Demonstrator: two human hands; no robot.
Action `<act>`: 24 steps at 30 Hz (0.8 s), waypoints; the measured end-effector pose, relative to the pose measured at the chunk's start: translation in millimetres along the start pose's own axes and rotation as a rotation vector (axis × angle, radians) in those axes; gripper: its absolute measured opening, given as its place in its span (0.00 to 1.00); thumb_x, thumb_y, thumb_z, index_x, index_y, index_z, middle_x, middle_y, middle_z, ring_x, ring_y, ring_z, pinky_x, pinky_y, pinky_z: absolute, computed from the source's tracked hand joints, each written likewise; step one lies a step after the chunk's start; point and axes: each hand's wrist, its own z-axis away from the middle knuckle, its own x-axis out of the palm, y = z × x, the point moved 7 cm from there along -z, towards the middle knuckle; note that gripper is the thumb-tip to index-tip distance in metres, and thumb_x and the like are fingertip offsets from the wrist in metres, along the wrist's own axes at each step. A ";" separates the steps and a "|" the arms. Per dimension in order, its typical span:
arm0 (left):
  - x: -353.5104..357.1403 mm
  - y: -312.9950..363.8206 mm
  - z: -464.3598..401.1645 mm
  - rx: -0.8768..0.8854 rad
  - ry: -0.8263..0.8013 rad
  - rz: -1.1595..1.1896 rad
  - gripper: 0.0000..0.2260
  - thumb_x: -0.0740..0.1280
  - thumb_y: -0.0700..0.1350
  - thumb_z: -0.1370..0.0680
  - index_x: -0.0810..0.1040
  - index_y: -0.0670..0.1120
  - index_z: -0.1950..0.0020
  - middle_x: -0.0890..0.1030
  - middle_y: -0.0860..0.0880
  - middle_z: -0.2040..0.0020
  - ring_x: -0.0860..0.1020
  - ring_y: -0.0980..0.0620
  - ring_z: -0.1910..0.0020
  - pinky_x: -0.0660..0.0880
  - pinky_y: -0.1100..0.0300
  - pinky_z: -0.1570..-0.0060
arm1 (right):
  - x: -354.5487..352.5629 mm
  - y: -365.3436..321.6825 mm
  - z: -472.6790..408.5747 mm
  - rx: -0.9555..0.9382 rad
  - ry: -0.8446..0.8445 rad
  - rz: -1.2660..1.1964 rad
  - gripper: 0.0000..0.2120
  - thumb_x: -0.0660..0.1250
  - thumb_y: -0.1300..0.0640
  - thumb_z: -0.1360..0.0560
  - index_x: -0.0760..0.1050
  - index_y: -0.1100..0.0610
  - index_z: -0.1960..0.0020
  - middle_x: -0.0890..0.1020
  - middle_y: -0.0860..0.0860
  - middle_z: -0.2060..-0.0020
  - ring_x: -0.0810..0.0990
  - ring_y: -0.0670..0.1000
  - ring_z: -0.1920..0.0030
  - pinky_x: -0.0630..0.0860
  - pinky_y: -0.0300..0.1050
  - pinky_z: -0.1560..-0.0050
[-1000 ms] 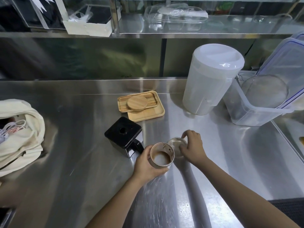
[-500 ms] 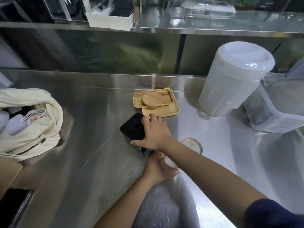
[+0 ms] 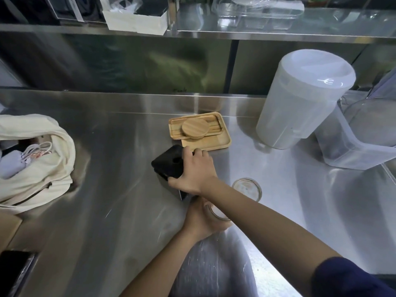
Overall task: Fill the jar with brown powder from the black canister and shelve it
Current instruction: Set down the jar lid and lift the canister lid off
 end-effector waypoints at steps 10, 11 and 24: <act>-6.6 11.0 3.3 -0.015 0.078 0.306 0.34 0.84 0.52 0.44 0.73 0.68 0.43 0.81 0.67 0.46 0.80 0.65 0.47 0.73 0.76 0.52 | -32.7 110.4 21.2 0.771 -0.283 -1.972 0.23 0.61 0.39 0.31 0.74 0.56 0.47 0.77 0.65 0.46 0.76 0.68 0.49 0.72 0.53 0.49; -7.3 14.1 3.1 -0.007 0.082 0.310 0.34 0.83 0.51 0.44 0.73 0.69 0.44 0.81 0.67 0.46 0.80 0.66 0.48 0.72 0.76 0.52 | -29.9 124.2 28.7 0.821 -0.271 -2.051 0.23 0.61 0.39 0.30 0.74 0.57 0.47 0.77 0.66 0.43 0.76 0.69 0.47 0.72 0.55 0.48; -5.6 6.8 4.1 -0.051 0.080 0.264 0.34 0.83 0.55 0.45 0.73 0.67 0.43 0.80 0.67 0.46 0.80 0.64 0.47 0.76 0.70 0.51 | 28.0 167.1 71.1 1.206 -0.115 -2.230 0.34 0.54 0.33 0.28 0.72 0.65 0.47 0.77 0.70 0.45 0.74 0.70 0.43 0.74 0.60 0.52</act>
